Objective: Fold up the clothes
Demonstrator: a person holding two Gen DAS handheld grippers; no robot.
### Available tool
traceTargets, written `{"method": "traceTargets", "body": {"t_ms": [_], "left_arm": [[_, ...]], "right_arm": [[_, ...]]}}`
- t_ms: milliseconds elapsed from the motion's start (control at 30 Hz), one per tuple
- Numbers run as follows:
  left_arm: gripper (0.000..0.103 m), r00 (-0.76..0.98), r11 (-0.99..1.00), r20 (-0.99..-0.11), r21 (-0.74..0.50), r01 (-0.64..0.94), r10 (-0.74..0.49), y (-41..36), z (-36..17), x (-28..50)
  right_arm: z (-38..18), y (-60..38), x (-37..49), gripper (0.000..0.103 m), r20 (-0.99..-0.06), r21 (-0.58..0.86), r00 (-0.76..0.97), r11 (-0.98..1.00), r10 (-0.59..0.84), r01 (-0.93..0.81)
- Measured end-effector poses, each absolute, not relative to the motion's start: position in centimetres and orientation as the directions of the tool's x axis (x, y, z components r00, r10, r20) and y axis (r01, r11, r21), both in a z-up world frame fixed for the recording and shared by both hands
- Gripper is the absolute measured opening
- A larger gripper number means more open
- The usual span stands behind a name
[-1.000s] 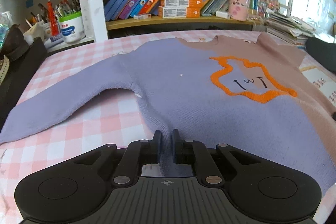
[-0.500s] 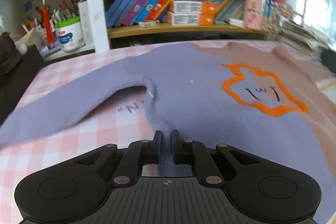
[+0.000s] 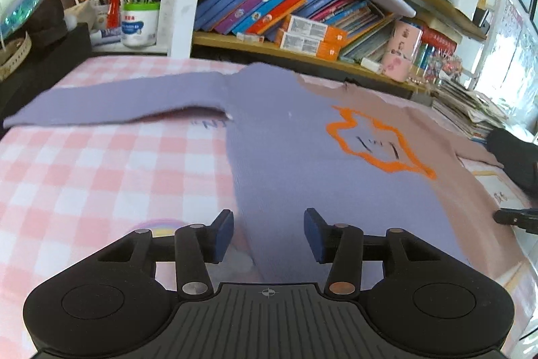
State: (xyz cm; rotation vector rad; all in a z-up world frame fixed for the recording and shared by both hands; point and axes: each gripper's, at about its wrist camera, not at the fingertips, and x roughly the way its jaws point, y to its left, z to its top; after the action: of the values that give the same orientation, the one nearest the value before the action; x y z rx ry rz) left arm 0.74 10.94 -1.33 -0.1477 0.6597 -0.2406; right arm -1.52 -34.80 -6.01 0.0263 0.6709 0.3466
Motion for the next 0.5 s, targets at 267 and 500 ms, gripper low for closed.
{"method": "traceTargets", "body": {"t_ms": [267, 500], "left_arm": [[0.01, 0.757, 0.949, -0.574, -0.232, 0.216, -0.312, 9.4, -1.8, -1.2], [0.009, 0.752, 0.947, -0.579, -0.25, 0.204, -0.315, 9.7, -1.8, 1.4]], "right_arm": [[-5.9, -34.3, -3.1, 0.011, -0.613, 0.105, 0.718, 0.935, 0.329, -0.338], [-6.0, -34.0, 0.1, 0.01, -0.606, 0.071, 0.743, 0.95, 0.283, -0.304]]}}
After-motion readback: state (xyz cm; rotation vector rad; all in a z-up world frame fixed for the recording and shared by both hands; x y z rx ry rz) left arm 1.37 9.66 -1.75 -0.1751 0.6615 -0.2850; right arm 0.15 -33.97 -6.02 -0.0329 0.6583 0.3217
